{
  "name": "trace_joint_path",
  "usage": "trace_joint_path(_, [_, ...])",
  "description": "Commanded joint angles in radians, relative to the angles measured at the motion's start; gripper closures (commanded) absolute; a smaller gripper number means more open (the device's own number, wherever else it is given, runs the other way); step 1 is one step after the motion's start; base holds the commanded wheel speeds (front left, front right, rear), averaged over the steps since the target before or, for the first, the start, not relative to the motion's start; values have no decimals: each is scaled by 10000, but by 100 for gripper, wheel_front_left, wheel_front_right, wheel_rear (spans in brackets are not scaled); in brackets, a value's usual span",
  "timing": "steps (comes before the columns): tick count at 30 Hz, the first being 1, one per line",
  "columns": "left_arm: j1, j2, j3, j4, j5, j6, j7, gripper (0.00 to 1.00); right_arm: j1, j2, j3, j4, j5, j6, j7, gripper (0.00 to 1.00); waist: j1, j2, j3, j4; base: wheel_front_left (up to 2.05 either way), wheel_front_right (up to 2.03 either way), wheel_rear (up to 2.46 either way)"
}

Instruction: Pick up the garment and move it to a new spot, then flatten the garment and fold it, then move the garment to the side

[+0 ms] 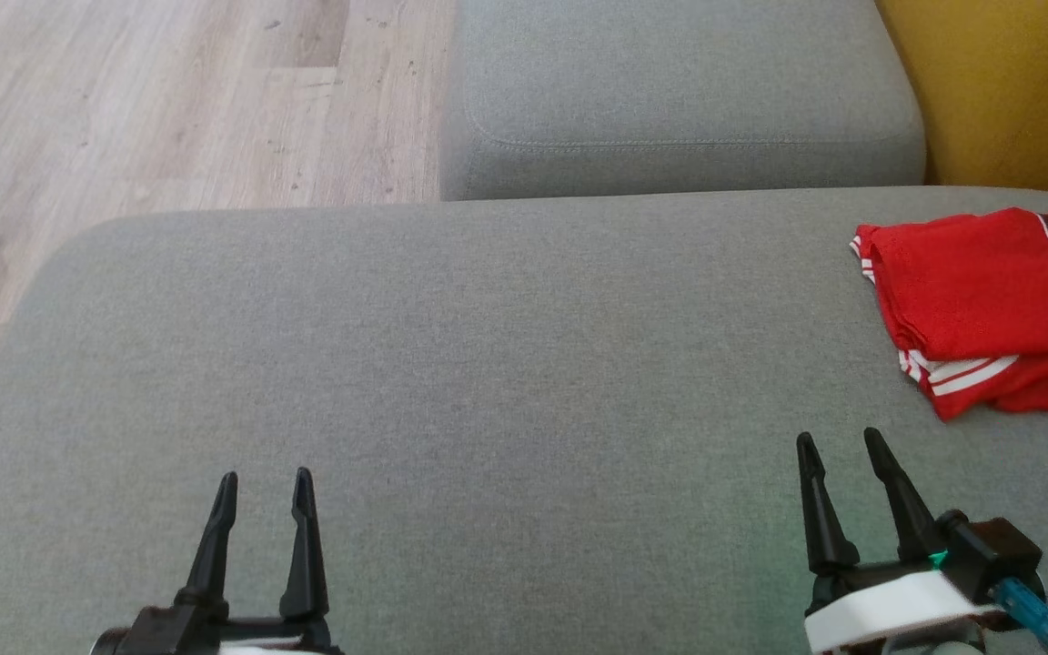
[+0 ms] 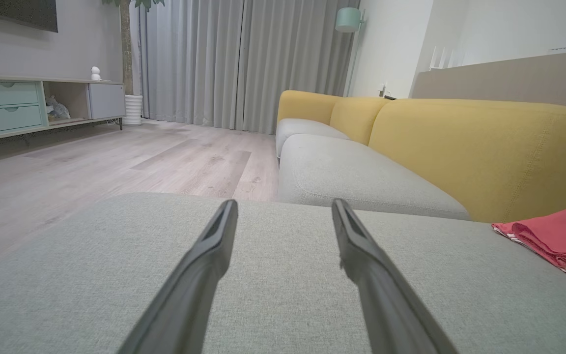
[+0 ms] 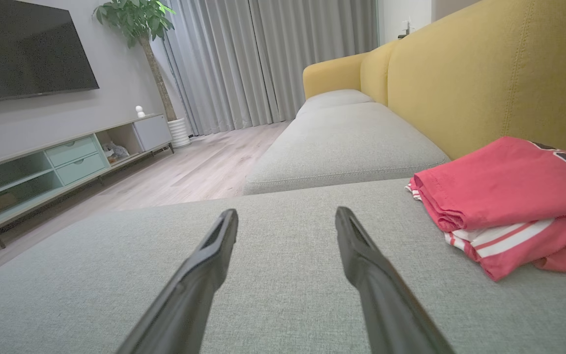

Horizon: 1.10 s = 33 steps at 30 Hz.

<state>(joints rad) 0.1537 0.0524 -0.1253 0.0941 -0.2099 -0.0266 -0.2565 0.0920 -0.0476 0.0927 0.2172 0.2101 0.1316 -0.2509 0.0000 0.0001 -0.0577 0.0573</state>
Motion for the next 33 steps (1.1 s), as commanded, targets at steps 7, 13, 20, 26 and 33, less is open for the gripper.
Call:
trace_joint_path(7, [-294, -22, 367, -126, 208, 23, -53, 0, -199, -27, 258, -290, 10, -9, -108, 0, 0, -1, -54, -4, 0, 0, 0])
trace_joint_path(13, [-4, -4, -11, 366, 229, 0, 2, 100, 44, 4, 8, 82, 1, 0, 4, 100, 0, -1, -75, -48, 0, 0, 0])
trace_joint_path(20, [-62, 5, 37, 660, -393, -43, 138, 100, 28, -24, -20, 317, 633, 0, 123, 100, 0, -1, -46, -71, 0, 0, 0])
trace_joint_path(26, [-197, 25, 135, 719, -1101, -93, 303, 100, -89, -68, -74, 332, 1355, -1, 265, 100, 0, -1, -14, -97, 0, 0, 0])
trace_joint_path(33, [-352, 42, 249, 785, -1917, -152, 493, 100, -211, -108, -140, 335, 2182, -1, 428, 100, 0, -1, 24, -126, 0, 0, 0])
